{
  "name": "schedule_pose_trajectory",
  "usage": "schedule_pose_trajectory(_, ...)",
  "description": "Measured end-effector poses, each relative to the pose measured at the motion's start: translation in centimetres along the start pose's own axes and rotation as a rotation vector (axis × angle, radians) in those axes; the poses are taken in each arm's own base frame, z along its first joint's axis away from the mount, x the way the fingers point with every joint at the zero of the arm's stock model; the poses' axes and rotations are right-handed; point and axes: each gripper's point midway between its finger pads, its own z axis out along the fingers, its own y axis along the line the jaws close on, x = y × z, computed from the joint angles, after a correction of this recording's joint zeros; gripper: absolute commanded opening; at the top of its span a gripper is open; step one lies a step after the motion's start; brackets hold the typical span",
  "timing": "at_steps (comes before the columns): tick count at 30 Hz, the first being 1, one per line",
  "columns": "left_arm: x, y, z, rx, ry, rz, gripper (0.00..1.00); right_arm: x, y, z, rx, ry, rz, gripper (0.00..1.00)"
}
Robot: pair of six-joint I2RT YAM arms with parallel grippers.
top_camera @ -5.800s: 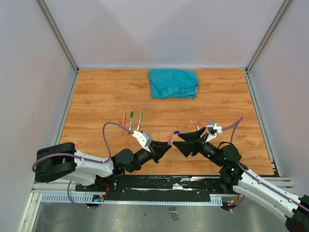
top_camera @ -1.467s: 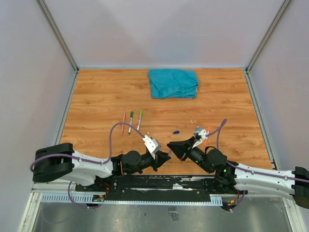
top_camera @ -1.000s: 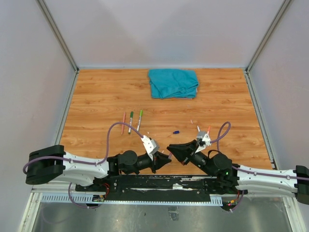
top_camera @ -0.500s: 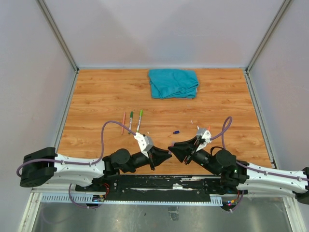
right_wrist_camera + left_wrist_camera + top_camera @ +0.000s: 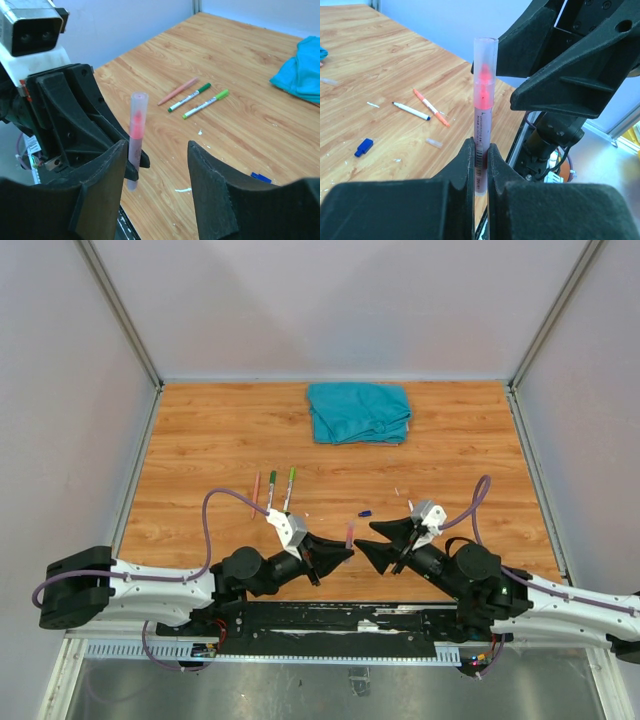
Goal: Insert the pens into the pen caps
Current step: Press the pen cap onto the pen.
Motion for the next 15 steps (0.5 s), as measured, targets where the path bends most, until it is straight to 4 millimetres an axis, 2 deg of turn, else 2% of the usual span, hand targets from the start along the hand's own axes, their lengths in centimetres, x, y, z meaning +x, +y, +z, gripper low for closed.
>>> schedule_pose_trajectory(7, 0.5, 0.3, -0.1, -0.015, 0.01, -0.012, 0.01, 0.6, -0.4, 0.3, 0.042, 0.077, -0.014, 0.45)
schedule_pose_trajectory(15, 0.8, 0.4, 0.0, -0.019, 0.017, -0.013, 0.01, 2.7, 0.0, 1.2, 0.051, 0.15, -0.002, 0.38)
